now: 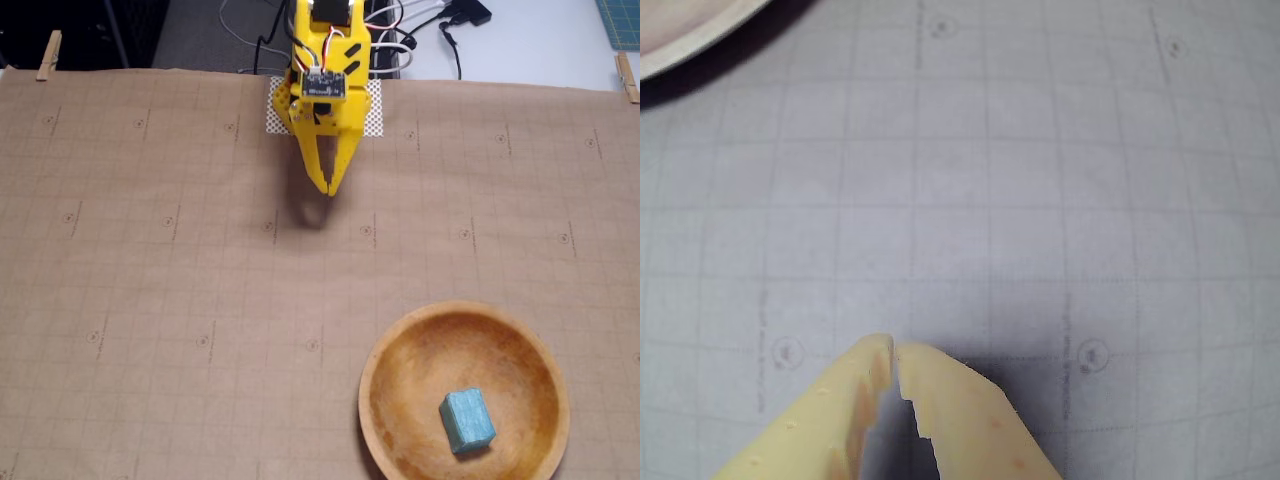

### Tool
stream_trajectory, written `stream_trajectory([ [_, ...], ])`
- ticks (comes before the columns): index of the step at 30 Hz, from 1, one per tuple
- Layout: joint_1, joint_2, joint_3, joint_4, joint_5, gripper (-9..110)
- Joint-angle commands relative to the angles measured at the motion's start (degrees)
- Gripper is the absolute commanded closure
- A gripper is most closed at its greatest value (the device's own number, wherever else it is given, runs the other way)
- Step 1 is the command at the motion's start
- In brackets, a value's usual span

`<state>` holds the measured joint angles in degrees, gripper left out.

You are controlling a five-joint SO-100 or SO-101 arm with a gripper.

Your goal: Grasp a blue block and put it in the bowl.

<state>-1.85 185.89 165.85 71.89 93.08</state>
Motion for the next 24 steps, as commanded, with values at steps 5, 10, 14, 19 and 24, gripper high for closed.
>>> stream_trajectory([
  [5,0.2,5.6,3.9,0.8,0.2,104],
  [10,0.2,10.9,6.0,7.1,0.3,104],
  [14,0.1,11.1,6.9,7.9,-0.6,103],
  [19,0.0,11.1,10.5,7.1,-0.6,103],
  [24,0.2,11.1,13.4,6.2,-0.6,103],
])
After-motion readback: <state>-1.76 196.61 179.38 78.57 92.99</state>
